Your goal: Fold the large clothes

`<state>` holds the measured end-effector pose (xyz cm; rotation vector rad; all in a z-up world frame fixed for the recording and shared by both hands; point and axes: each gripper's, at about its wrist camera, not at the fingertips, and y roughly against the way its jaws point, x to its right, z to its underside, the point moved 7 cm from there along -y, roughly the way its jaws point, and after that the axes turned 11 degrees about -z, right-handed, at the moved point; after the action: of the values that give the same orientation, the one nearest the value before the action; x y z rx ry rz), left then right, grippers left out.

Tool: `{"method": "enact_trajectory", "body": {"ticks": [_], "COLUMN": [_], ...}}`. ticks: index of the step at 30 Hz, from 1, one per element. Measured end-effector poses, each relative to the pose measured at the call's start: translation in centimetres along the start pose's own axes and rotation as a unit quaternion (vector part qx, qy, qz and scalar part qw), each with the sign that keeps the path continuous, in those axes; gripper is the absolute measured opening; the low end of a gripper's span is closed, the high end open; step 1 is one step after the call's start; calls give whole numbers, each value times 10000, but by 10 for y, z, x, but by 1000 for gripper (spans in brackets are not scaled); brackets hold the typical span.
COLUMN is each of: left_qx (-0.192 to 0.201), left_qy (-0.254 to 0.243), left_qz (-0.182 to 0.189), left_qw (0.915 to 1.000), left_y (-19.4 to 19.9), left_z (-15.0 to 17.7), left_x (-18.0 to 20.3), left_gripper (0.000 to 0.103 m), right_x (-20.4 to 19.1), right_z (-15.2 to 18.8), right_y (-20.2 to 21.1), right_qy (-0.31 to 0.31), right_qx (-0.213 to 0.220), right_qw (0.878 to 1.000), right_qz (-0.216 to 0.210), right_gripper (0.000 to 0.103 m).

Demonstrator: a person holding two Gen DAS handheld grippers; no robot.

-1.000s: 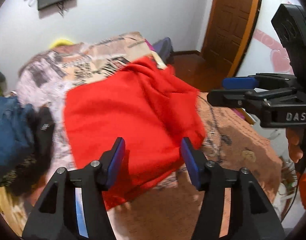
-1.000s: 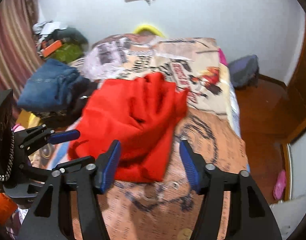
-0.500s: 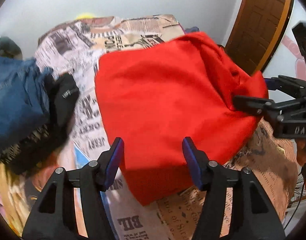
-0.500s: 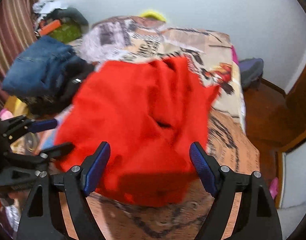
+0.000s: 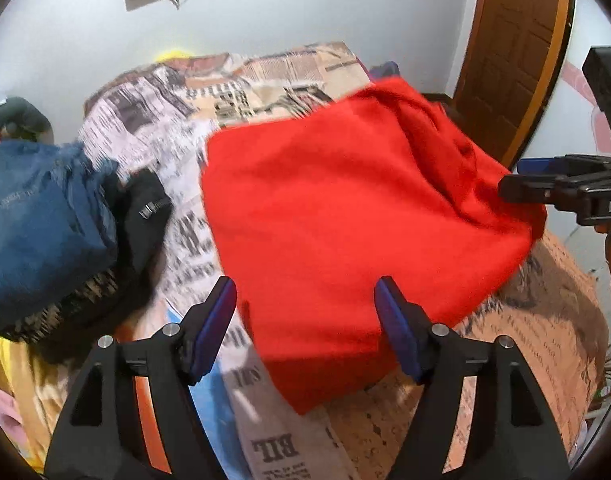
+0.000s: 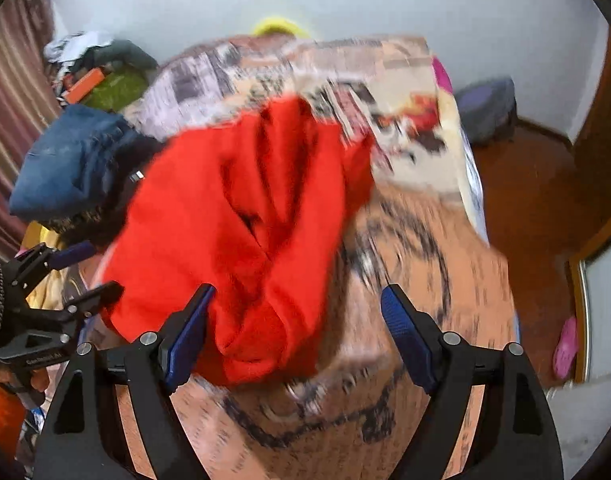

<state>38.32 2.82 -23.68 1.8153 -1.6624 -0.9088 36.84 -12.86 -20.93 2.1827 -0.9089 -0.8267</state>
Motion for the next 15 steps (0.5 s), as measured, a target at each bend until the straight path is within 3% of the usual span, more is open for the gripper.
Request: {"method": "enact_trajectory", "body": {"ticks": [7,11,15], "left_qx": [8,-159,-427], "left_qy": [341,500,585], "left_qz": [-92,-87,-228], "left_qw": [9994,9986,9971], "left_y": [-16,-41,-73], "left_z": [-35,-44,-37], "left_x": [-26,-33,-39], "left_gripper": [71,71,71], "right_x": [-5,19,58], "right_z": [-40,-60,-75], "right_y": [-37,-66,-74], "right_qy": [-109,-519,-976], "right_qx": [-120,-372,-312], "right_qw": [9992,9969,9941], "right_qz": [-368,-452,-356], "right_gripper": [81,81,79]}}
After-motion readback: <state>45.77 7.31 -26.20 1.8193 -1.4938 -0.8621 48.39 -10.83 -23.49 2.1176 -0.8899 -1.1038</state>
